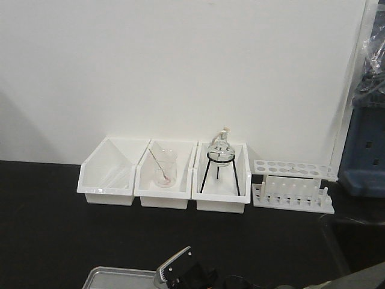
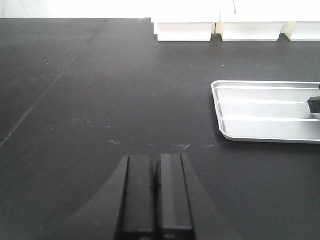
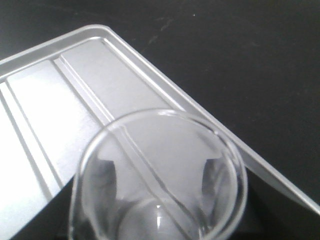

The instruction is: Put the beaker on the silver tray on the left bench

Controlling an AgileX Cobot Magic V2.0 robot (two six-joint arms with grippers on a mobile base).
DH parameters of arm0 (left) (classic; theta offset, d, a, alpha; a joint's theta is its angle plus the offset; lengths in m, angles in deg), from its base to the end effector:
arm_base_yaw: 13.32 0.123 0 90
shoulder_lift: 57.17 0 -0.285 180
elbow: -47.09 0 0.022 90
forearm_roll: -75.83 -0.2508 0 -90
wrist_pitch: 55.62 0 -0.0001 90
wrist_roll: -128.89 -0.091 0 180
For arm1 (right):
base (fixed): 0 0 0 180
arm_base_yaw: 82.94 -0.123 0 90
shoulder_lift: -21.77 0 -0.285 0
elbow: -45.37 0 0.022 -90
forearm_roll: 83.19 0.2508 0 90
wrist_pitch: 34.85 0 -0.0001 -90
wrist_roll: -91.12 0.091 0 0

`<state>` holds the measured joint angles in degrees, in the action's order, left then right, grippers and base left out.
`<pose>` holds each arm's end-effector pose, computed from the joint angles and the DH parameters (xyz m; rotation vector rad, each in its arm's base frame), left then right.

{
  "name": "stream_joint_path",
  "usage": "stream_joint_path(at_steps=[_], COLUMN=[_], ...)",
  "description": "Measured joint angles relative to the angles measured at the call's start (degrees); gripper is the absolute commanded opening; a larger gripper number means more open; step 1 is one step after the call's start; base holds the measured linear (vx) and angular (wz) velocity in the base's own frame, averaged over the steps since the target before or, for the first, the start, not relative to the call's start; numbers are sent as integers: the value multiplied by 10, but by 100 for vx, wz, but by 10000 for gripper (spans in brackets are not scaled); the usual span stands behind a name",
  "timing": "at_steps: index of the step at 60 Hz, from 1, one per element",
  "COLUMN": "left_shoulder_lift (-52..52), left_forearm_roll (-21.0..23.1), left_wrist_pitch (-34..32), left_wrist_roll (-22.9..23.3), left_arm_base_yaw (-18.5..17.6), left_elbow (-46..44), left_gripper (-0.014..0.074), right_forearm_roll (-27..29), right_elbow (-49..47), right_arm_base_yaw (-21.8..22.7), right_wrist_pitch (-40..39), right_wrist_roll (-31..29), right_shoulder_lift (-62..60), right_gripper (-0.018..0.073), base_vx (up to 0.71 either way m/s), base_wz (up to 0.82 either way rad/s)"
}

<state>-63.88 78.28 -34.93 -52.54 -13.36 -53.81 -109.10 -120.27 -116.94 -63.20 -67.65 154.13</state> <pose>0.0527 -0.0014 0.1707 -0.0029 1.8585 -0.0250 0.3413 0.2530 0.0903 -0.7816 1.9979 0.5518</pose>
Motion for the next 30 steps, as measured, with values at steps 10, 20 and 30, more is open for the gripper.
stream_joint_path(at_steps=[10,20,30], left_shoulder_lift=[0,0,0], left_forearm_roll=[0,0,0], left_wrist_pitch=[0,0,0], left_wrist_roll=[0,0,0], left_arm_base_yaw=[0,0,0], left_elbow=[0,0,0], left_gripper=[1,1,1], right_forearm_roll=[-19,-28,-28], right_elbow=[-2,-2,-2], right_arm_base_yaw=[0,0,0], right_wrist_pitch=[1,1,1], right_wrist_roll=[0,0,0], right_shoulder_lift=[0,0,0], right_gripper=[76,237,487], base_vx=[0,0,0], base_wz=[0,0,0])
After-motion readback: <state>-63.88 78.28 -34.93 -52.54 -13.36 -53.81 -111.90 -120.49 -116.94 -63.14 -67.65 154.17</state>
